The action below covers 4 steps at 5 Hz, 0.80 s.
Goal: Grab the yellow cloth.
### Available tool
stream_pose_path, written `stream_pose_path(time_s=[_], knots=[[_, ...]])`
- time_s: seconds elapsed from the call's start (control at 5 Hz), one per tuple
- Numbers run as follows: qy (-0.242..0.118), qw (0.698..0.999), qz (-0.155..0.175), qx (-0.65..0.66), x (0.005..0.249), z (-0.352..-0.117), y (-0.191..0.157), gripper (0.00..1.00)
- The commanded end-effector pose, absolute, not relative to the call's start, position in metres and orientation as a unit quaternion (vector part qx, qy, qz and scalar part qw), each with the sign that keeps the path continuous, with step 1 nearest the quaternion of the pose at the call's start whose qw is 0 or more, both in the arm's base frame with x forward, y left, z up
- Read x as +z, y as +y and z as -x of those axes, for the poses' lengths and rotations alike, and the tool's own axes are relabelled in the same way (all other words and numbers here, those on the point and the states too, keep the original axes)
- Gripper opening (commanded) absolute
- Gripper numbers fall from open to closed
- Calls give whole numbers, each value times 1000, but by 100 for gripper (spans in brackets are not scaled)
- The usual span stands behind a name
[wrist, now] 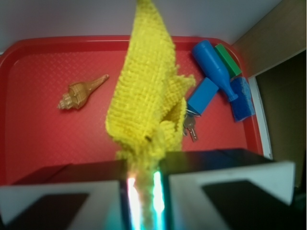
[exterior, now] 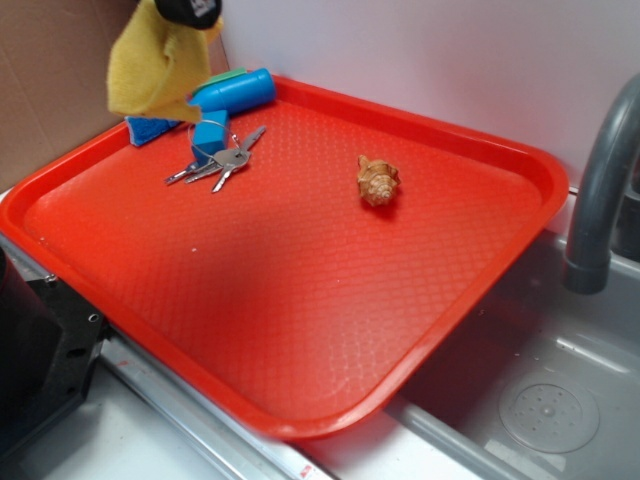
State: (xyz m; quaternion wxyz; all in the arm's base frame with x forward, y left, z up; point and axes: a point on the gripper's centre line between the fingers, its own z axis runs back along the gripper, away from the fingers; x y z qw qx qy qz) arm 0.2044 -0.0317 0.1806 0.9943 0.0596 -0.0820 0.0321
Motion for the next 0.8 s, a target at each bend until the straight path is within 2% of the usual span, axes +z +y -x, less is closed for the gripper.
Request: stream_pose_path(time_s=[0.0, 0.4, 0.6], knots=[[-78, 994, -63, 35, 175, -202, -24, 0], [-73, 995, -60, 26, 173, -193, -20, 0], [-71, 996, -49, 24, 171, -185, -19, 0]])
